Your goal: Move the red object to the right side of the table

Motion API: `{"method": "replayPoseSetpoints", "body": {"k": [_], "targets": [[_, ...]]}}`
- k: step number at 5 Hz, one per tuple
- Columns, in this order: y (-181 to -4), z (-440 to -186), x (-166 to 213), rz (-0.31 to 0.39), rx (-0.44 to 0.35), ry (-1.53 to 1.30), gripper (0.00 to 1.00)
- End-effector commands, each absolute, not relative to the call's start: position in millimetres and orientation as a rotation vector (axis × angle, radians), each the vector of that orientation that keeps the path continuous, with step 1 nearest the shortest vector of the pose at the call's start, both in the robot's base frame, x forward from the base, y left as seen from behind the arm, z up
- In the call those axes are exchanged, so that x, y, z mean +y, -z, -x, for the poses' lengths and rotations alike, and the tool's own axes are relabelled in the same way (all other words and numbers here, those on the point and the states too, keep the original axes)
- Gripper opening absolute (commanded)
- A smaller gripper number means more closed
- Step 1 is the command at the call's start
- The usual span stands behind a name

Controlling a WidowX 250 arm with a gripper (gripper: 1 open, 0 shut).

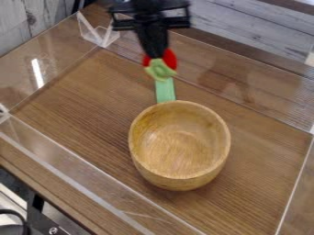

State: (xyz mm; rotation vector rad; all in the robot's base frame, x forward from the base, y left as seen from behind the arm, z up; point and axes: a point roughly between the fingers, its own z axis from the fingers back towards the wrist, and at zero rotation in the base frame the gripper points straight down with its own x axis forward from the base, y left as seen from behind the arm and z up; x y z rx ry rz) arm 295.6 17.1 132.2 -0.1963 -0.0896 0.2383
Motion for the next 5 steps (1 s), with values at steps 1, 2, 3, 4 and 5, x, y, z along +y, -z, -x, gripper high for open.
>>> {"method": "replayPoseSetpoints", "body": {"k": [1, 2, 3, 4, 5], "targets": [[-159.4, -304.0, -19.1, 0.204, -0.149, -0.176, 0.00], [-155.9, -306.3, -61.2, 0.218, -0.135, -0.119, 0.00], [-150.0, -307.6, -102.1, 0.235, -0.122, -0.074, 0.00], [-126.0, -314.6, -132.7, 0.249, -0.108, -0.057, 0.00], [-102.5, -316.5, -149.5, 0.258, -0.103, -0.056, 0.00]]}}
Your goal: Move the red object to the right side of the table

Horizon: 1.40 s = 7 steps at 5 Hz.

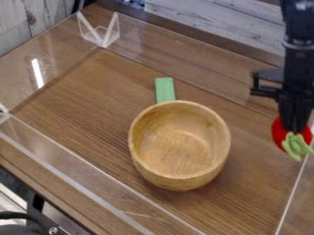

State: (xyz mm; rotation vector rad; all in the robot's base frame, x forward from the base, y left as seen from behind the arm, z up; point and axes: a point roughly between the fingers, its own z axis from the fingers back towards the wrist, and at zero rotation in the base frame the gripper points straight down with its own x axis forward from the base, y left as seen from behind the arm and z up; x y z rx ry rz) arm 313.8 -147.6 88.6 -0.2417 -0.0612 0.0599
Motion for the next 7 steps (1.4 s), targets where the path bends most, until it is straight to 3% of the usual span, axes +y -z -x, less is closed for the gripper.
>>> {"method": "replayPoseSetpoints", "body": {"k": [1, 5, 6, 7], "targets": [[-98.1, -320.7, -154.8, 0.254, -0.112, -0.072, 0.00], [-68.3, -318.1, -156.6, 0.232, -0.127, -0.190, 0.00], [-60.5, -311.4, -155.4, 0.226, -0.129, -0.188, 1.00], [-52.2, -304.2, -150.6, 0.209, -0.139, -0.228, 1.00]]}}
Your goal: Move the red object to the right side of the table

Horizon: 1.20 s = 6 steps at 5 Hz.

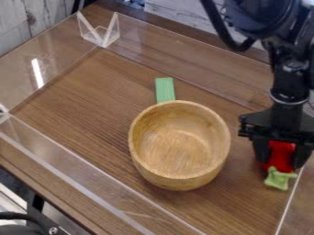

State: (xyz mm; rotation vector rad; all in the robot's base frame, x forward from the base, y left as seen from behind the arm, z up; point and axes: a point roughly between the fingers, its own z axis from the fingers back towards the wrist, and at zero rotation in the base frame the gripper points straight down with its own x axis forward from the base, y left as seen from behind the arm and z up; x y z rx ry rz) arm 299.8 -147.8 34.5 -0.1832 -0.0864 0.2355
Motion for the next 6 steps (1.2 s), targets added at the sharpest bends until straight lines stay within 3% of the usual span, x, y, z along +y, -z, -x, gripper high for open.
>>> {"method": "replayPoseSetpoints", "body": {"k": [1, 3, 6], "targets": [[-48.1, -301.1, -146.6, 0.202, -0.162, -0.266, 1.00], [-62.0, -300.3, -144.8, 0.205, -0.183, -0.254, 1.00], [-68.5, -314.3, -142.8, 0.197, -0.222, -0.408, 1.00]]}}
